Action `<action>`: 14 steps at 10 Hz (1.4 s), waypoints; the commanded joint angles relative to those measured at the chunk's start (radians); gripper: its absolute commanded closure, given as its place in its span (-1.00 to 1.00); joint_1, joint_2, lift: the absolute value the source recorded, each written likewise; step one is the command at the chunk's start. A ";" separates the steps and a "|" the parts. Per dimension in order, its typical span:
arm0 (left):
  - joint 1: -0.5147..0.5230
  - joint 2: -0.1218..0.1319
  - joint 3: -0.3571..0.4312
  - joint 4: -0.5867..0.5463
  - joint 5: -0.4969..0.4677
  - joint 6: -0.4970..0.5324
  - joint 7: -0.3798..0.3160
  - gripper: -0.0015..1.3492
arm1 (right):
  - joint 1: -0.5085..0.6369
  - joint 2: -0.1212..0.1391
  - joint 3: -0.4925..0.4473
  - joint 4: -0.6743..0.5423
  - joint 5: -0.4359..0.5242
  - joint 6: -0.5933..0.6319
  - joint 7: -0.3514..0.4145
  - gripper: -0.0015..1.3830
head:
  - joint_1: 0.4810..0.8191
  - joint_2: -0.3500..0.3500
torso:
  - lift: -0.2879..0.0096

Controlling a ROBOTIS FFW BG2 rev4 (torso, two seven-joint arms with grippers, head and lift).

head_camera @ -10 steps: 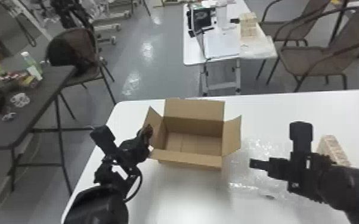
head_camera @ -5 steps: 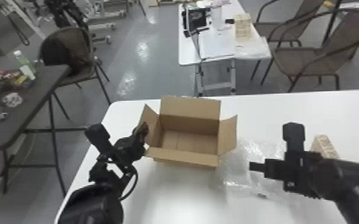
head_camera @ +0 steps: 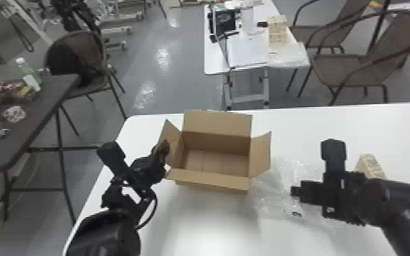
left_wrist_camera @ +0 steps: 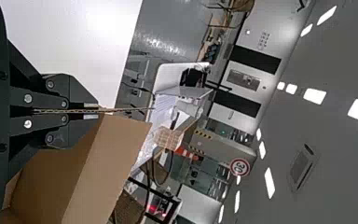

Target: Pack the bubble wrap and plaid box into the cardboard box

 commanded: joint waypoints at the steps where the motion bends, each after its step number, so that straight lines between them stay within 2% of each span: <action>1: 0.001 0.000 0.000 0.000 0.005 -0.004 0.000 0.79 | 0.023 0.001 -0.001 -0.061 0.005 0.001 0.000 0.76 | 0.27 0.67 | 0.64; 2: 0.001 0.000 0.000 0.000 0.008 -0.011 0.000 0.79 | 0.051 -0.005 -0.001 -0.123 -0.001 0.005 0.000 0.76 | 0.27 0.67 | 0.64; 5: 0.010 0.000 0.009 0.000 0.023 -0.034 0.011 0.79 | 0.175 -0.066 -0.008 -0.347 -0.105 0.037 0.000 0.76 | 0.27 0.68 | 0.64; 7: 0.013 -0.002 0.017 0.000 0.029 -0.041 0.014 0.79 | 0.241 -0.088 -0.035 -0.482 -0.139 0.083 0.022 0.76 | 0.27 0.71 | 0.64; 10: 0.016 -0.002 0.025 0.000 0.029 -0.047 0.018 0.79 | 0.375 -0.121 -0.132 -0.745 -0.191 0.250 0.094 0.76 | 0.27 0.75 | 0.64; 12: 0.025 -0.003 0.035 -0.002 0.035 -0.049 0.020 0.79 | 0.421 -0.137 -0.224 -0.855 -0.277 0.357 0.114 0.76 | 0.27 0.75 | 0.64; 14: 0.027 -0.003 0.037 -0.002 0.035 -0.049 0.023 0.79 | 0.399 -0.161 -0.241 -0.897 -0.398 0.390 0.131 0.76 | 0.27 0.75 | 0.64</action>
